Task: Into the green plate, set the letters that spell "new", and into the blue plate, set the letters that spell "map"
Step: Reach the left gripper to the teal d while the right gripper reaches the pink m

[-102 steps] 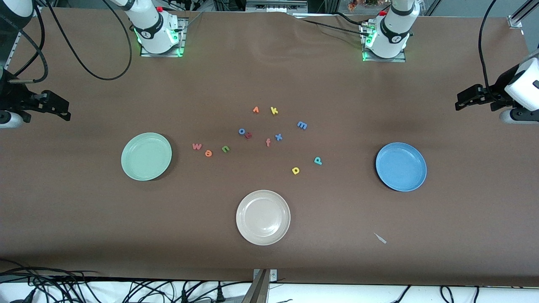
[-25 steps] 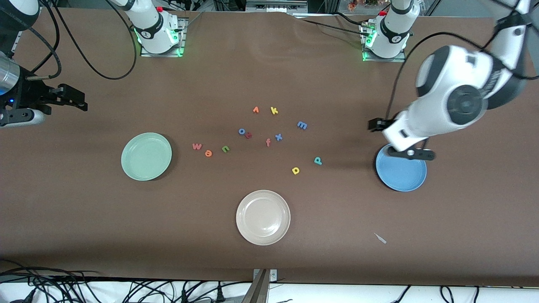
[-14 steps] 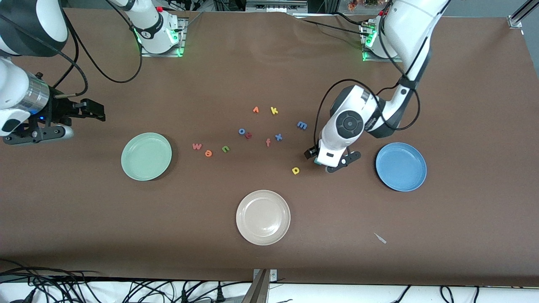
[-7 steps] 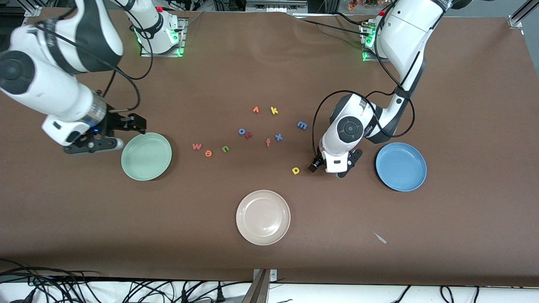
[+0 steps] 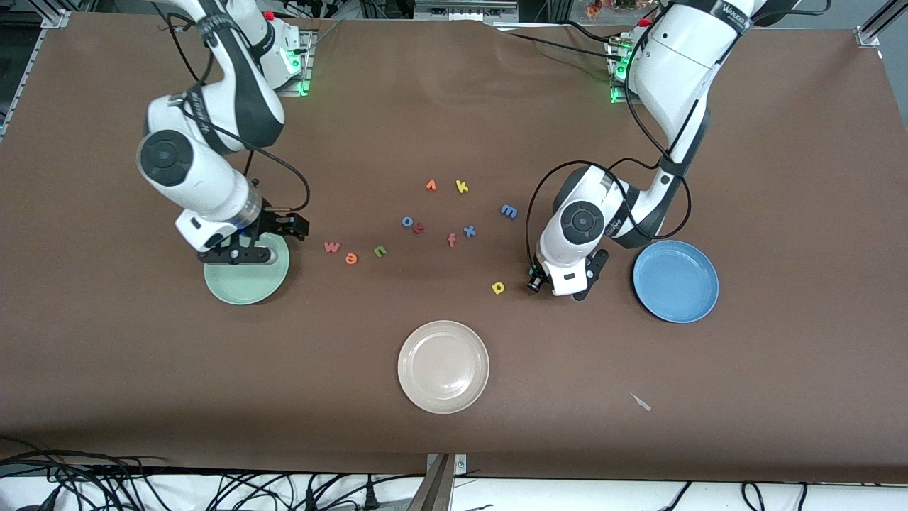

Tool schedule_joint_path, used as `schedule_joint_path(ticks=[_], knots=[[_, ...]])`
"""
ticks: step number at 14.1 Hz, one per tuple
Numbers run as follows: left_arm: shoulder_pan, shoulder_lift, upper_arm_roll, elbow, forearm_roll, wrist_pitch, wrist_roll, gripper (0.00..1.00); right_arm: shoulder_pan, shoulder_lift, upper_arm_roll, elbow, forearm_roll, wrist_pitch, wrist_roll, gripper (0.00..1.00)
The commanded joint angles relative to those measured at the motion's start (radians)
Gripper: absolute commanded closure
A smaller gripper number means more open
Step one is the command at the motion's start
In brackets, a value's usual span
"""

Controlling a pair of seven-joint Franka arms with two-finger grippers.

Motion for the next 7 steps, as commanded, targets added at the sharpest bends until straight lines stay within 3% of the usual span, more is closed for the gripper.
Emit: schedule_joint_path(ticks=[1,4,7], knots=[[-0.02,0.034,0.003,0.045,0.032,0.0,-0.062,0.33,-0.006,-0.014,0.04,-0.115,-0.001,0.127,0.113,0.02],[-0.023,0.036,0.003,0.045,0.032,0.0,-0.095,0.42,-0.004,0.052,0.043,-0.147,-0.003,0.234,0.178,0.02],[-0.033,0.042,0.009,0.043,0.033,0.0,-0.108,0.68,-0.004,0.127,0.043,-0.139,-0.024,0.306,0.189,0.02]])
